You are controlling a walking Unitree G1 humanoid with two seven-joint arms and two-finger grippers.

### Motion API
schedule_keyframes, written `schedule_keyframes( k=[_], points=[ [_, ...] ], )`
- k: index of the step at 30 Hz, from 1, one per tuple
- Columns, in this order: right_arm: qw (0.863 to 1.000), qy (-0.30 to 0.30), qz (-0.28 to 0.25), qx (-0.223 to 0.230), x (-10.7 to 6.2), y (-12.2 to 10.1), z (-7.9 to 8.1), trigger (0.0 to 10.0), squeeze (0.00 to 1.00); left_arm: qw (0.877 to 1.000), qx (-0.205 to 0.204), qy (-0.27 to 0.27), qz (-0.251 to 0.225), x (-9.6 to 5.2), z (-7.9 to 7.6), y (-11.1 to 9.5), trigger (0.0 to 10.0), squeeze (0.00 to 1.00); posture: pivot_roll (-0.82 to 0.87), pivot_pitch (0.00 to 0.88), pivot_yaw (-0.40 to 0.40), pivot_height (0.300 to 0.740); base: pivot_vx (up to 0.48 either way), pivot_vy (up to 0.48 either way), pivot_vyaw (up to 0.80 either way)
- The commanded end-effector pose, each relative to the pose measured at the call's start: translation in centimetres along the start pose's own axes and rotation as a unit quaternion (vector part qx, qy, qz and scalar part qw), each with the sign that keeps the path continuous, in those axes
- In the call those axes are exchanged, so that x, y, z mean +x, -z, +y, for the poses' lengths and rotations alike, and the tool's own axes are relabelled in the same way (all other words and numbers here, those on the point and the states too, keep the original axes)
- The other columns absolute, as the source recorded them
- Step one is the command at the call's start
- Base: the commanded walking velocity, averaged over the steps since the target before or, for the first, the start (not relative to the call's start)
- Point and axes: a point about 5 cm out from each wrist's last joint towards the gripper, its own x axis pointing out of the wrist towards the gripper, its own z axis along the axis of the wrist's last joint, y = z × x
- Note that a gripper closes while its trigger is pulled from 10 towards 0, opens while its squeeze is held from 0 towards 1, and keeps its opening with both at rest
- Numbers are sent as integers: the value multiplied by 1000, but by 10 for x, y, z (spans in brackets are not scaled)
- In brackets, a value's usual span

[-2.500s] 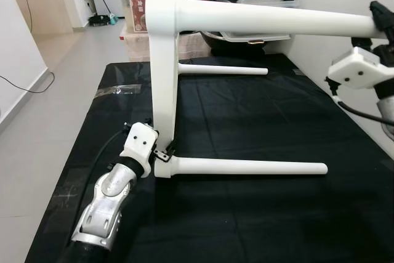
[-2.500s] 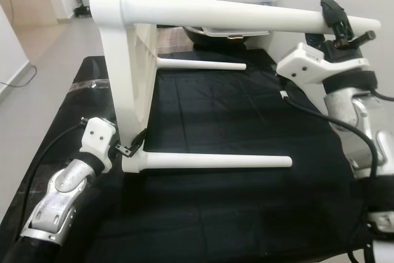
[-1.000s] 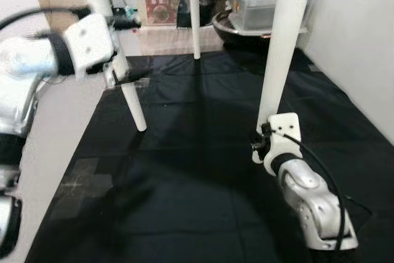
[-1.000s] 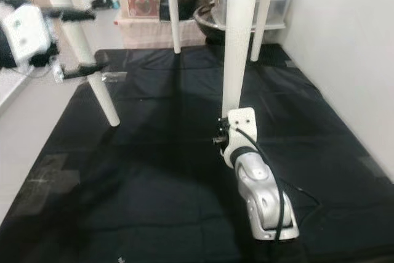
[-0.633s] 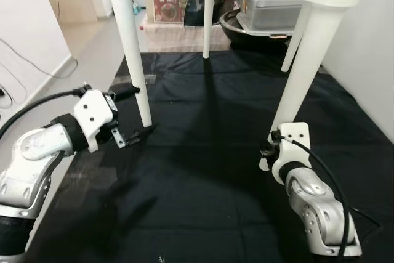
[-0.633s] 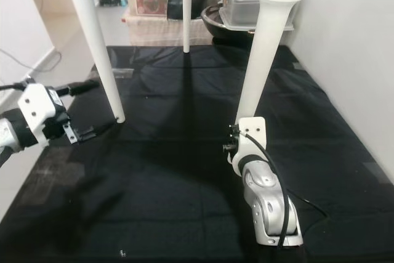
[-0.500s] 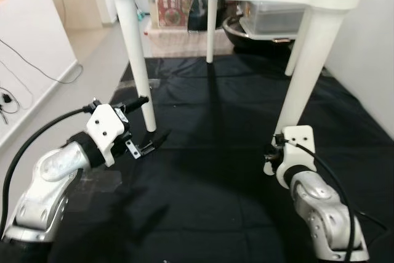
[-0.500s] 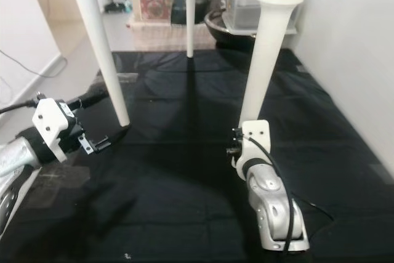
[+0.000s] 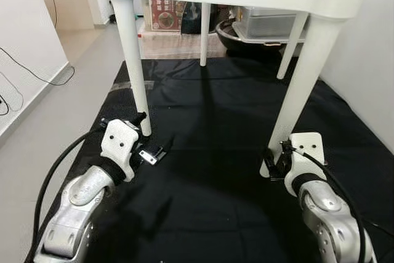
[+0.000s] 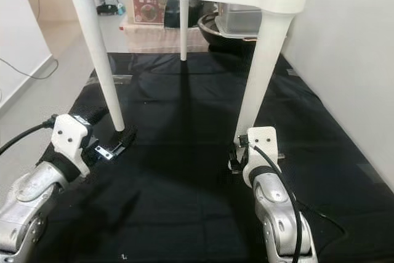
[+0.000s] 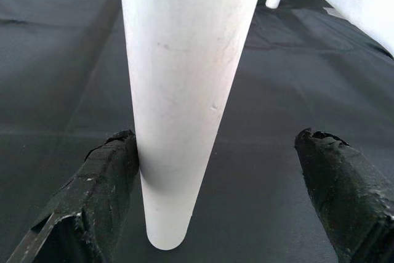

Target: Building children table

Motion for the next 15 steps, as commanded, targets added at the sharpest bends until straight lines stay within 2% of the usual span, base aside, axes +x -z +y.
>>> schedule_keyframes(
  k=[1,2,5,9,15],
  points=[
    [1000,8,11,-6,-1,3,-1,10000,831,1000,0,-8,12,-3,-4,3,10000,0,-101,0,-41,740,0,0,0],
    [1000,10,15,-7,0,4,0,10000,0,1000,-1,-12,16,-4,-5,4,10000,0,-101,0,-41,740,0,0,0],
    [1000,-2,1,11,1,-1,5,10000,0,999,-12,-20,27,-7,-9,8,10000,0,-98,0,-43,740,0,0,0],
    [1000,-11,-4,12,4,-1,9,10000,0,999,-23,-22,31,-9,-14,10,10000,0,-98,0,-43,740,0,0,0],
    [1000,-19,13,15,22,8,14,10000,0,998,-39,-27,35,-11,-22,10,10000,0,-66,0,-55,740,0,0,0]
  ],
)
